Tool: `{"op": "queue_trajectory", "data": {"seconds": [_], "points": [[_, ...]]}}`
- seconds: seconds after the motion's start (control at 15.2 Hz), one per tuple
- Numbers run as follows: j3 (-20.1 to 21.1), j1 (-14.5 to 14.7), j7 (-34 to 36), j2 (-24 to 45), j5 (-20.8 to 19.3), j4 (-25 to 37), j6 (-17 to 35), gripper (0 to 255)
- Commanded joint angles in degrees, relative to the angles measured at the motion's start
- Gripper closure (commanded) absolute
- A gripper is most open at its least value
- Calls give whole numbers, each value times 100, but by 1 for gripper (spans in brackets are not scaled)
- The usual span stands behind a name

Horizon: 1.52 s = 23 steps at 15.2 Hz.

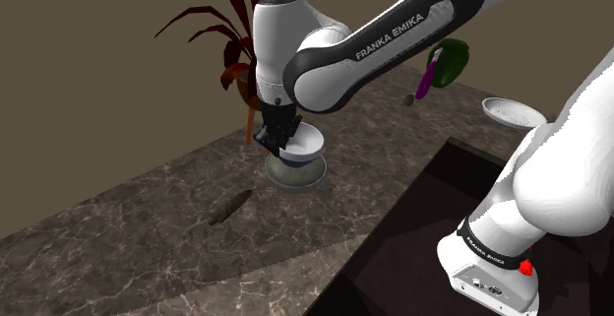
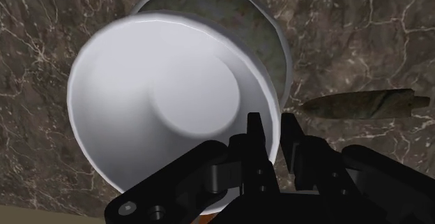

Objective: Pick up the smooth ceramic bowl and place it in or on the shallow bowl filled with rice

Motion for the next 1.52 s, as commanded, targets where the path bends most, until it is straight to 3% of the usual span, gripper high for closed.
{"op": "queue_trajectory", "data": {"seconds": [0.0,0.4,0.46,0.79,1.06,1.45], "points": [[0,-1,17,25,-19,-32,60,255],[0,-1,17,25,-20,-31,60,255],[0,-1,17,25,-20,-32,60,0],[0,-1,17,26,-20,-31,60,0],[9,31,-172,-418,252,271,-643,0],[7,33,-172,-418,251,271,-643,0]]}}
